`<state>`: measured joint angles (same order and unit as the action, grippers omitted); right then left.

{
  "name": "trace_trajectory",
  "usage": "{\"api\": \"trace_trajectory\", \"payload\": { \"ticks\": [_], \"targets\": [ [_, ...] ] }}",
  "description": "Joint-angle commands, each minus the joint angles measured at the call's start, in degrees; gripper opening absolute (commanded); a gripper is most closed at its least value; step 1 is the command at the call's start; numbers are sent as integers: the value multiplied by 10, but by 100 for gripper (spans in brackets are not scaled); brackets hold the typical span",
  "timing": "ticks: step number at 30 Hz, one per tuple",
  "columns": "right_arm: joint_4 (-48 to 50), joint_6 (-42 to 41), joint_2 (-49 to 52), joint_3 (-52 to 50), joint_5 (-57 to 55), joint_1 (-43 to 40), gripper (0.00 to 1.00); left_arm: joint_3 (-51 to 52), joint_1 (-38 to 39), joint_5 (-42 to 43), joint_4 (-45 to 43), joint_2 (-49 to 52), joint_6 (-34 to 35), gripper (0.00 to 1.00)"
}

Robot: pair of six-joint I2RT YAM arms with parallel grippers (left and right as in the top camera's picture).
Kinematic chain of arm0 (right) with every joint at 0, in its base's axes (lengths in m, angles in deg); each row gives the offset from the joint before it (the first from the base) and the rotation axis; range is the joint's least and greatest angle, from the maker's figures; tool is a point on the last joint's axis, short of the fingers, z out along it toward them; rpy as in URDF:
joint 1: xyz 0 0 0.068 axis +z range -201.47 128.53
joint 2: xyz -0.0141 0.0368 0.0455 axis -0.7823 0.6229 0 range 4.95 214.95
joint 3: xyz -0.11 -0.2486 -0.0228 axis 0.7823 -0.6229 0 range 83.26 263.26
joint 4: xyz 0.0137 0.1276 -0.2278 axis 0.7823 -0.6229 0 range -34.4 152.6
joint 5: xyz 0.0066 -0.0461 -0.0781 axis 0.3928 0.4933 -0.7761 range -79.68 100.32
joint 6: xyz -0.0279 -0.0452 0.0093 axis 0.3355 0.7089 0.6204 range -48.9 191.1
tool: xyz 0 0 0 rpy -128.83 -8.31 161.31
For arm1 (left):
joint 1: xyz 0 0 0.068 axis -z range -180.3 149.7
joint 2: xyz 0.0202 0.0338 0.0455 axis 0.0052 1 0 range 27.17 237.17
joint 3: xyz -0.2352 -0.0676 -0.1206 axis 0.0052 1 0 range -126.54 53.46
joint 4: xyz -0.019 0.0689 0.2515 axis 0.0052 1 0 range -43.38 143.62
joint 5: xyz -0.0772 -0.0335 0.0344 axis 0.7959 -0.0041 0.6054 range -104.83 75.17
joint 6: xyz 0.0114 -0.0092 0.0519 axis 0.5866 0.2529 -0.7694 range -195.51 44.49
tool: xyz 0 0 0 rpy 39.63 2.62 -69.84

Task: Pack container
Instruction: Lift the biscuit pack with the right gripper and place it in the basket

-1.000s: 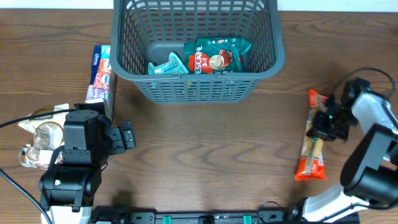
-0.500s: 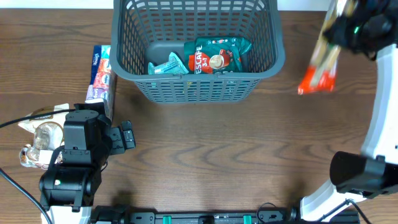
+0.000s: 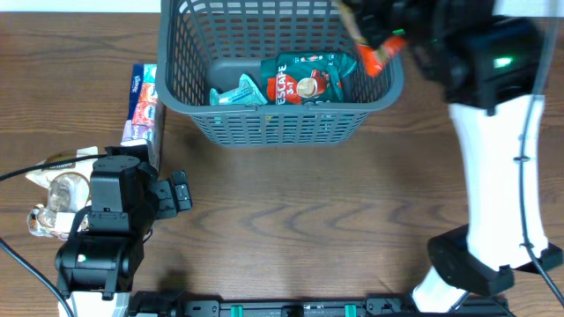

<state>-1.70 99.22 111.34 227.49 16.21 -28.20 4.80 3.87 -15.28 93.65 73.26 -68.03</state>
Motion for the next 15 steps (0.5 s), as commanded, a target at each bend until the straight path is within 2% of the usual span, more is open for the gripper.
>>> {"api": "trace_trajectory", "payload": {
  "ticks": [1,5,10,15],
  "targets": [
    [35,141,24,19,-31,46,1,-9,-3,-7,3,-1,-3,98],
    [37,149,79,19,-28,73,1,-9,-3,-7,3,-1,-3,98],
    [-26,200,165,19,21,84,1,-9,-3,-7,3,-1,-3,99],
    [-72,200,238,19,21,86,1,-9,-3,-7,3,-1,-3,98]
  ]
}}
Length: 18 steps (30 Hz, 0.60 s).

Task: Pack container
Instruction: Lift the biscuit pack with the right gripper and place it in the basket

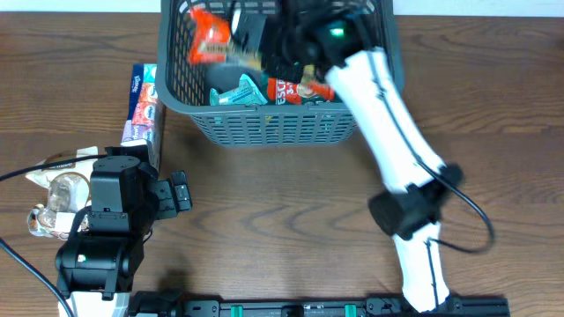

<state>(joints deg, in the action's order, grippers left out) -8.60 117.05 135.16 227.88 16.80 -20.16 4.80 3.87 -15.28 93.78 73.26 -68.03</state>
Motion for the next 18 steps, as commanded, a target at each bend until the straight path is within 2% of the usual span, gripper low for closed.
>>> {"api": "trace_trajectory", "payload": {
  "ticks": [1,3,5,7,9,10,11,12,18],
  "targets": [
    [-10,22,7,15,15,6,1,-9,-3,-7,1,-1,-3,99],
    [-18,21,23,15,15,3,2,-9,-3,-7,1,-1,-3,98],
    [-24,20,32,15,16,2,9,-9,-3,-7,1,-1,-3,98],
    [-29,9,37,15,15,2,45,-9,-3,-7,2,-1,-3,98],
    [-28,1,36,15,15,2,54,-9,-3,-7,2,-1,-3,98],
    [-27,-5,33,15,15,2,64,-9,-3,-7,2,-1,-3,98],
    [-24,-7,29,16,14,2,88,-9,-3,-7,2,-1,-3,98],
    [-21,-11,23,16,12,2,99,-9,-3,-7,2,-1,-3,98],
    [34,-109,-63,16,-65,-20,99,-20,-3,-7,9,-1,-3,99]
  ]
}}
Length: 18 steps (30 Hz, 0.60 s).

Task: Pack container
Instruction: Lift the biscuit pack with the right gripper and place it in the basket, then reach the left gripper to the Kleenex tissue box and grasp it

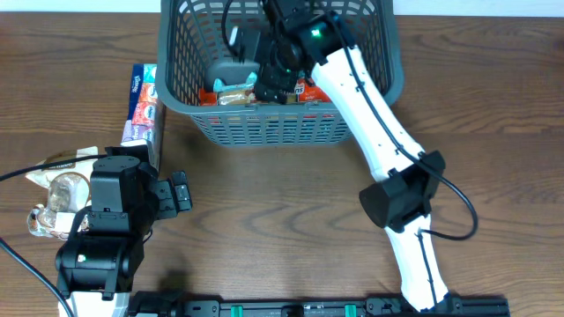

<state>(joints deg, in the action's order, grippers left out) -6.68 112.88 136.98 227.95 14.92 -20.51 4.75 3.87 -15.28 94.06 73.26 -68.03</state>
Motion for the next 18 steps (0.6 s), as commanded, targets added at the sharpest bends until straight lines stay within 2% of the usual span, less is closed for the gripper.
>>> {"api": "trace_trajectory", "payload": {
  "ticks": [1,7,12,15,18],
  "targets": [
    [23,-87,-101,16,-60,-26,99,-32,-4,-8,16,0,-3,99],
    [17,-214,-215,16,-82,-126,99,-221,-47,-59,117,68,-2,98],
    [-49,-325,-274,16,-82,-258,99,-436,-120,-51,227,217,-4,98],
    [-87,-350,-282,16,-78,-329,99,-542,-157,-16,279,325,-31,98],
    [-114,-351,-279,15,-46,-387,99,-604,-179,20,297,417,-67,98]
  ]
}}
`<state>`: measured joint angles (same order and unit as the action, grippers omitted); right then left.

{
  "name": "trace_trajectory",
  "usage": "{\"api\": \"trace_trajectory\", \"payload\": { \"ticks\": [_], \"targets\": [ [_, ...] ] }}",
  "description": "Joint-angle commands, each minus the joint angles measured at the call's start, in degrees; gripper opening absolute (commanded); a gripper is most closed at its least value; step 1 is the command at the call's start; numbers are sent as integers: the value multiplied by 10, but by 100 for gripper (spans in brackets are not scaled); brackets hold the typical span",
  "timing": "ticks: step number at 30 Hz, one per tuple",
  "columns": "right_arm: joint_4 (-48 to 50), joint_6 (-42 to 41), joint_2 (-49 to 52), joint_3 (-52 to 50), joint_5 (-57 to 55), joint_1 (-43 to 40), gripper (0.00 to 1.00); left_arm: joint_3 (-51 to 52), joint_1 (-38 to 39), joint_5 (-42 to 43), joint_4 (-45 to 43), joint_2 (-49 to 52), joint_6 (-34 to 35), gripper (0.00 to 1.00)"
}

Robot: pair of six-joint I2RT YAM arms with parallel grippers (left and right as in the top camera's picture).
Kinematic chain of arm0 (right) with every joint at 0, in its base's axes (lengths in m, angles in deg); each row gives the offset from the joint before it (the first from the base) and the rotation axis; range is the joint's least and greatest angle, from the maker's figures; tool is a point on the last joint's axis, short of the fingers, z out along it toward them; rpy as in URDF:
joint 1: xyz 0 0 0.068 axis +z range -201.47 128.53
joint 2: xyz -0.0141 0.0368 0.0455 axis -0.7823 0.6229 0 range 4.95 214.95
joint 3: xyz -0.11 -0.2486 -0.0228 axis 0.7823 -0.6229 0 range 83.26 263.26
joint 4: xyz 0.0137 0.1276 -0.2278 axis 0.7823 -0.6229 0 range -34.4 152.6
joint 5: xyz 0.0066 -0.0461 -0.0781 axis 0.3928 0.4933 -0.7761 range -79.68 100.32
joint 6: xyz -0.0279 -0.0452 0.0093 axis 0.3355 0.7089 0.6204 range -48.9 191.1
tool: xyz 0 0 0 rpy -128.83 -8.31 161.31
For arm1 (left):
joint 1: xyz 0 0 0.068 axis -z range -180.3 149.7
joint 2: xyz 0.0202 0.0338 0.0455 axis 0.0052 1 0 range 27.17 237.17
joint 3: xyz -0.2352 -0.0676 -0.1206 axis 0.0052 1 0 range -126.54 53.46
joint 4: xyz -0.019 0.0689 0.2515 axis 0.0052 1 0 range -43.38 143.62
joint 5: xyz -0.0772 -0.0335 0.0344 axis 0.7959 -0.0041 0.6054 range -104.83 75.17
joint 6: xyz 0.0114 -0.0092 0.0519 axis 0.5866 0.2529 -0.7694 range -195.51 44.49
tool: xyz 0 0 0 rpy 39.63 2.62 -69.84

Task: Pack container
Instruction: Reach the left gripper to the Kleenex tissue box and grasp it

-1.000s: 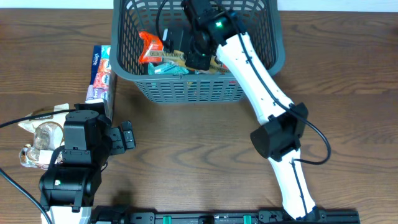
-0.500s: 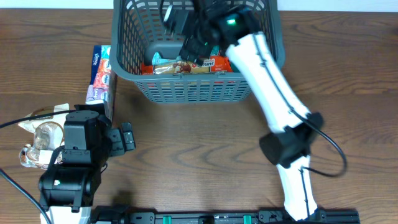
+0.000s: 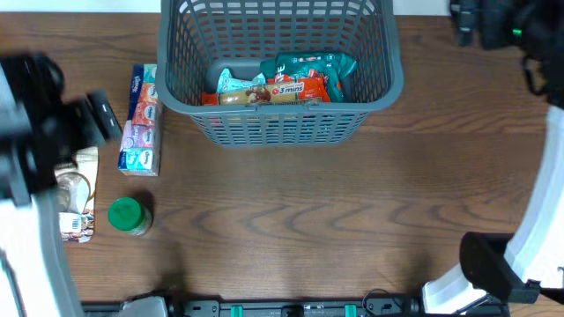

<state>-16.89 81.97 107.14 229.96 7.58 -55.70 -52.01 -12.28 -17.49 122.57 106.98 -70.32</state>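
Note:
The grey mesh basket (image 3: 278, 132) stands at the back middle of the table. Inside it a red-orange snack packet (image 3: 282, 91) lies flat across teal packets (image 3: 231, 82) and a green Nescafe pouch (image 3: 308, 66). My right gripper (image 3: 465, 18) is a dark blur at the top right corner, clear of the basket, with nothing seen in it. Blurred by motion at the left edge, my left gripper (image 3: 99, 121) hangs beside the tissue pack (image 3: 141, 119). How the jaws of either gripper stand does not show.
Left of the basket lie the tissue pack, a jar with a green lid (image 3: 129, 217) and a clear-wrapped item (image 3: 75, 198). The right arm's white link (image 3: 538, 220) runs down the right side to its base.
My right gripper has left the basket and is now at the top right corner; the red-orange packet stays inside. The left arm has risen from its rest spot, uncovering the green-lidded jar.
My right gripper held the red-orange packet over the basket's right rim, then over its left half, then low inside the basket. Now the packet lies there alone and the gripper is away. The left arm stayed parked until now.

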Motion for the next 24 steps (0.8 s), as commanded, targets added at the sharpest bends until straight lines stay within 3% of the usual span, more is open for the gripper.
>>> {"api": "trace_trajectory", "payload": {
  "ticks": [1,14,24],
  "targets": [
    [-21,-42,21,-6,43,-52,99,-46,-22,55,9,106,-60,98],
    [-35,-29,29,-13,62,-92,99,-47,-24,68,-34,305,-188,99],
    [-34,-29,29,-13,62,-92,99,-47,-20,86,-76,430,-196,98]
  ]
}}
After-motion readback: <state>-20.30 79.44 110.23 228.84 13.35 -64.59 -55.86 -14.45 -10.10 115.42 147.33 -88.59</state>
